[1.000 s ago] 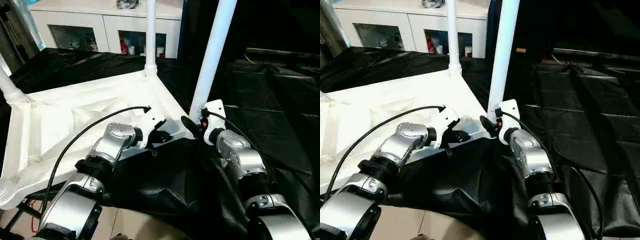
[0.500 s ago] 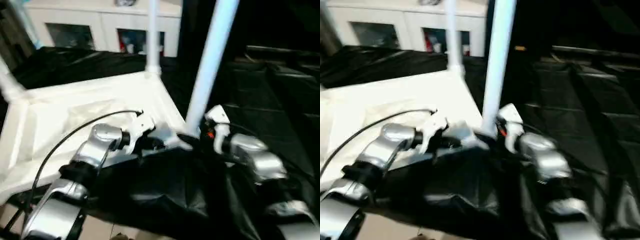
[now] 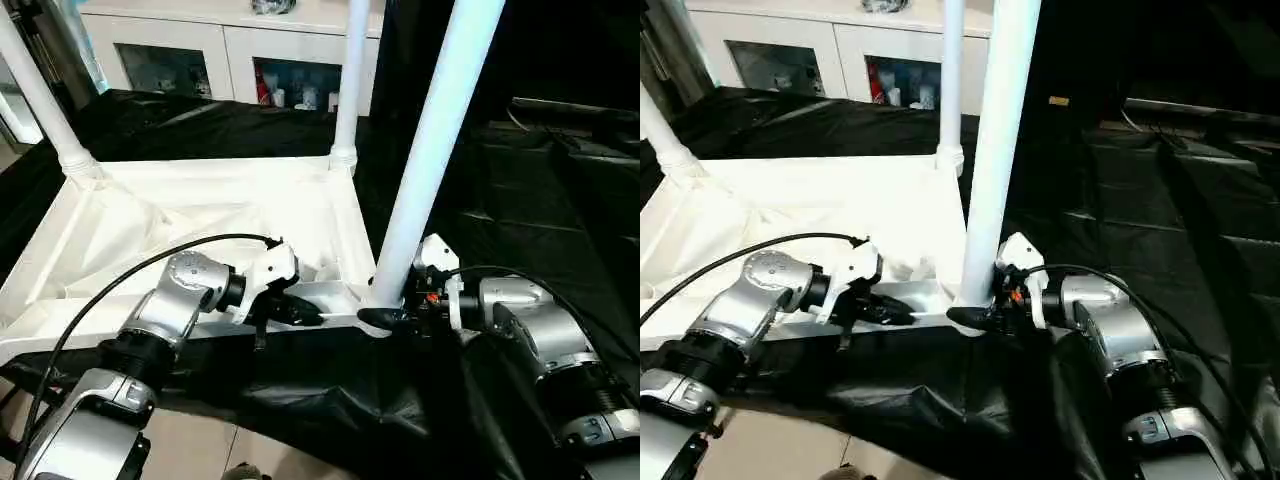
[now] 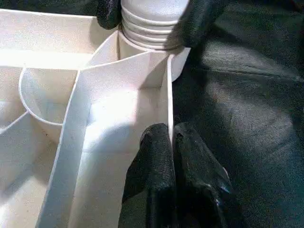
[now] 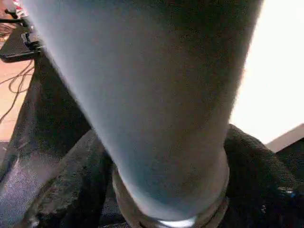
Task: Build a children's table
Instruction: Rotate leg to tighten
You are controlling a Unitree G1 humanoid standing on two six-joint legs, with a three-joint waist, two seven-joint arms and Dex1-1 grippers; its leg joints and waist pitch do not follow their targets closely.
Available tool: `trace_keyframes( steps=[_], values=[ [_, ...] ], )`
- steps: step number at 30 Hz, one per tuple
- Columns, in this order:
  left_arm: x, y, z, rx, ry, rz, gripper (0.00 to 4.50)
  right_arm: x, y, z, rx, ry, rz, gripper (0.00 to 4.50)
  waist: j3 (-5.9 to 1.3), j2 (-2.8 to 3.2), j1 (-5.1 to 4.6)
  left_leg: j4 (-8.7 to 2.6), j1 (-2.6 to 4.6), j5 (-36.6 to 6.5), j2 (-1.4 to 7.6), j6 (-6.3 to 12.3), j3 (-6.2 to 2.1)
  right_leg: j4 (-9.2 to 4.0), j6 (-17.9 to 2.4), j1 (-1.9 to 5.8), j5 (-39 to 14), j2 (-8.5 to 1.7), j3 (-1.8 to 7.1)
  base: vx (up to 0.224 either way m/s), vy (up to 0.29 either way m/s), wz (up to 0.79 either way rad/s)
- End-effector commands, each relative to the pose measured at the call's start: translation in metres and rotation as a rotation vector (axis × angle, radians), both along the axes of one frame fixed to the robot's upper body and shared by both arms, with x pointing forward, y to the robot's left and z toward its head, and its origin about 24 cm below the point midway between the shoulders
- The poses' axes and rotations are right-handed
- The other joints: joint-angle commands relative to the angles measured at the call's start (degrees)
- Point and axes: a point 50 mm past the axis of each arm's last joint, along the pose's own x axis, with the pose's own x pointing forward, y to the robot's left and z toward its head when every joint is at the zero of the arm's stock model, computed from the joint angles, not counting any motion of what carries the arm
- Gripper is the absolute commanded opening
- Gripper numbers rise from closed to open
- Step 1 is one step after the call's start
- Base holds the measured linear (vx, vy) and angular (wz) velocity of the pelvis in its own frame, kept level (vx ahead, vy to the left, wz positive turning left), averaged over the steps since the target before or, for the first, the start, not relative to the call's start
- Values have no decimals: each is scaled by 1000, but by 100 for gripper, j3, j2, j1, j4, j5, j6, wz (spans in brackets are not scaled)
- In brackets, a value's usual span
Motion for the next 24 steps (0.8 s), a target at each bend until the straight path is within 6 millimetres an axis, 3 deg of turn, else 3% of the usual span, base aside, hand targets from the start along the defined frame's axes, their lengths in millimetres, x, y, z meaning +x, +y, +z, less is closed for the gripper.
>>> trace_keyframes(
  steps=[1, 2, 10, 14, 19, 20, 21, 22, 24],
  values=[
    [2, -8, 14, -42, -56, -56, 0, -5, 8, 0, 25, 14, 49, 303, -412, -18, -7, -393, 12, -812, 279, 372, -68, -378, -1107, 348, -1322, -433, 369, 0, 0, 0],
    [2, -8, 14, -41, -56, -55, 0, -5, 9, -1, 25, 15, 53, 285, -413, -11, -3, -391, 14, -808, 278, 374, -68, -376, -1105, 346, -1330, -437, 369, 0, 0, 0],
    [10, -14, 13, -60, -81, 66, 0, -3, 19, -9, 55, 5, -55, 276, -402, -22, -11, -401, 25, -888, 279, 309, -68, -409, -1033, 330, -1545, -450, 374, 0, 0, 0],
    [21, -31, 14, -77, -92, 209, 0, 7, 36, -21, 56, 9, -279, 275, -387, -18, -73, -422, 38, -995, 258, 141, -88, -452, -908, 318, -1910, -455, 367, 0, 0, 0],
    [32, -54, 16, -92, -113, 321, 0, 17, 57, -27, 82, 42, -477, 275, -377, -29, -137, -423, 51, -1098, 221, 86, -90, -510, -801, 311, -2169, -455, 360, 0, 0, 0],
    [35, -64, 18, -105, -113, 339, 0, 21, 67, -28, 88, 51, -548, 275, -377, 21, -148, -420, 54, -1088, 216, 88, -87, -520, -788, 297, -2171, -455, 367, 0, 0, 0],
    [36, -70, 19, -108, -117, 346, 0, 23, 72, -28, 92, 53, -567, 275, -384, 11, -152, -423, 56, -1088, 218, 70, -95, -518, -788, 300, -2152, -454, 360, 0, 0, 0],
    [37, -75, 21, -116, -117, 344, 0, 24, 79, -27, 98, 39, -572, 275, -387, 39, -154, -422, 63, -1099, 214, 69, -93, -514, -794, 302, -2084, -440, 358, 0, 0, 0],
    [37, -78, 21, -120, -117, 343, 0, 25, 84, -26, 101, 23, -568, 275, -392, 19, -166, -424, 43, -1100, 214, 91, -94, -506, -823, 321, -1976, -445, 355, 0, 0, 0]
  ],
)
